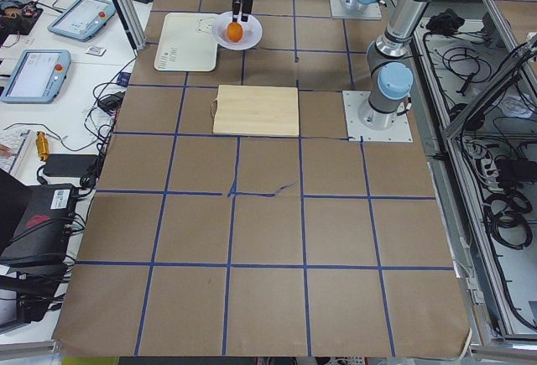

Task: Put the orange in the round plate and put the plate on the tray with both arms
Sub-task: 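Slide the plate with the right gripper onto the bear-printed tray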

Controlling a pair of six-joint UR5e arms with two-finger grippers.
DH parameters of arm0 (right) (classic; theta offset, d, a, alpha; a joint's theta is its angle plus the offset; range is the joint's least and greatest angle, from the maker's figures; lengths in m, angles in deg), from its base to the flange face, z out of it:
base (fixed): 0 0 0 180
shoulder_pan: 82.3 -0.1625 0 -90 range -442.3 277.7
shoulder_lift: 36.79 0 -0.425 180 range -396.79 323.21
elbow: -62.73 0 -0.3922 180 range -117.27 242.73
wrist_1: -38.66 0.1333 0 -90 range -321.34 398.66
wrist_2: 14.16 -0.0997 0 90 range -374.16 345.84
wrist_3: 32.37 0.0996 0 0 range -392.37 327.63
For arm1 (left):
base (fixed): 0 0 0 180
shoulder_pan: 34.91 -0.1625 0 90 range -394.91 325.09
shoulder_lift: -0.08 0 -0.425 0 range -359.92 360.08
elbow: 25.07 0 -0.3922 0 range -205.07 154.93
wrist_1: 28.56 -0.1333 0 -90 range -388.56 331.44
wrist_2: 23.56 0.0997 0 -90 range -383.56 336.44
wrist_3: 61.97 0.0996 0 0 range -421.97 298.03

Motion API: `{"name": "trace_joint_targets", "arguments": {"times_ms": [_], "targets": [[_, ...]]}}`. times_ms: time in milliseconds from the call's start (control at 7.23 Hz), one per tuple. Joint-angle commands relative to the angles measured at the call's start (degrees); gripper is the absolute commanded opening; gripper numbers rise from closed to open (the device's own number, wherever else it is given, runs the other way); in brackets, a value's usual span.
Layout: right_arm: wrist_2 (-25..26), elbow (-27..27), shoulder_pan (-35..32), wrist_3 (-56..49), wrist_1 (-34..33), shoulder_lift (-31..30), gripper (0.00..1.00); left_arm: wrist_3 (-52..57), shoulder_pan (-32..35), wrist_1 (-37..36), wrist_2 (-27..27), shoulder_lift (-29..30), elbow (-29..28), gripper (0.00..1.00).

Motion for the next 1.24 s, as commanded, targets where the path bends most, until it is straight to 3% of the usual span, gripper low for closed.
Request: {"name": "trace_joint_targets", "arguments": {"times_ms": [0,138,277,415,968,1106], "targets": [[-0.42,11.27,1.42,2.00,1.16,8.28,0.00,0.00,0.00,0.00,0.00,-0.09,0.03,1.00],[-1.64,18.72,1.51,4.98,1.51,13.38,0.00,0.00,0.00,0.00,0.00,-0.09,0.03,1.00],[-1.65,24.89,1.51,5.88,6.39,17.26,0.00,0.00,0.00,0.00,-0.09,-0.17,0.03,1.00],[-1.65,28.78,1.51,6.06,7.57,19.74,0.00,0.00,0.00,0.00,-0.09,-0.17,0.03,1.00],[-1.83,29.79,1.43,6.33,7.84,23.10,0.00,0.00,0.00,0.00,-0.09,0.00,0.03,1.00],[-1.83,29.70,1.43,6.24,7.76,23.19,0.36,-0.09,0.00,0.00,-0.09,0.00,-0.05,1.00]]}}
